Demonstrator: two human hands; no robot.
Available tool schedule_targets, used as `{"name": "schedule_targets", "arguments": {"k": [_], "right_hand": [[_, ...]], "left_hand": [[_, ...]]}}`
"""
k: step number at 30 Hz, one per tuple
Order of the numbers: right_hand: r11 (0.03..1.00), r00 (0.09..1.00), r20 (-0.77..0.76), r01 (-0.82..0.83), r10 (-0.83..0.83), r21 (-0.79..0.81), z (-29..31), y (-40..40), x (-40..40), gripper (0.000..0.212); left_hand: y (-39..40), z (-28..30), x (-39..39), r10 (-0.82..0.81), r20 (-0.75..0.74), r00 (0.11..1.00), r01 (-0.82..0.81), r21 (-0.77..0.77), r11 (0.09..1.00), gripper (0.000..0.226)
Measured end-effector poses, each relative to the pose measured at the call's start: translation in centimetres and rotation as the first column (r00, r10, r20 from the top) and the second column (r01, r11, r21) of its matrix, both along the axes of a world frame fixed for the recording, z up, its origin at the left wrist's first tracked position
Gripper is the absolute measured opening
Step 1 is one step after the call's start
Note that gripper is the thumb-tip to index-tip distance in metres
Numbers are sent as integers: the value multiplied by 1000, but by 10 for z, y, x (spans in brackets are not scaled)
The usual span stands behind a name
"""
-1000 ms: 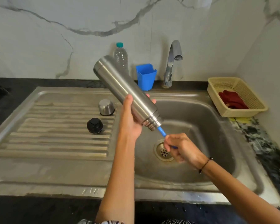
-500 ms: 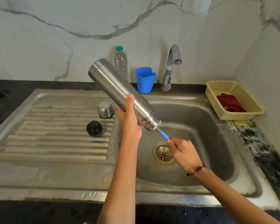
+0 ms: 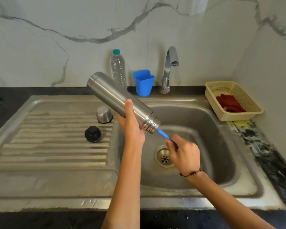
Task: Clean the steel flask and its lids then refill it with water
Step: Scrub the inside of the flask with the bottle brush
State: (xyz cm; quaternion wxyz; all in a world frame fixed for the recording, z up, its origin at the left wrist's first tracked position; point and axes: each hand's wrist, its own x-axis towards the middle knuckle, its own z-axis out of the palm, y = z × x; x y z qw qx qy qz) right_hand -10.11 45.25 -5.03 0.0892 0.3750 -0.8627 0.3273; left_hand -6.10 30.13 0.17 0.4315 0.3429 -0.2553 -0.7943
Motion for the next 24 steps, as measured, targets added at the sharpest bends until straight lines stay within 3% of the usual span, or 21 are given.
{"name": "schedule_targets", "arguments": {"k": [7, 12, 18, 24], "right_hand": [[999, 999, -30, -35, 35, 8, -2, -4, -1, 36], [990, 988, 147, -57, 38, 128, -11, 16, 0, 52], [977, 967, 225, -153, 118, 147, 3, 9, -10, 7], [977, 921, 342, -212, 187, 36, 12, 2, -3, 13]], "left_hand": [[-3, -1, 0, 1, 9, 1000, -1, 34, 999, 56], [-6, -4, 3, 26, 1, 1000, -26, -5, 1000, 55], [-6, -6, 0, 8, 4, 1000, -8, 20, 1000, 55], [-3, -9, -1, -8, 31, 999, 8, 21, 1000, 57]]}}
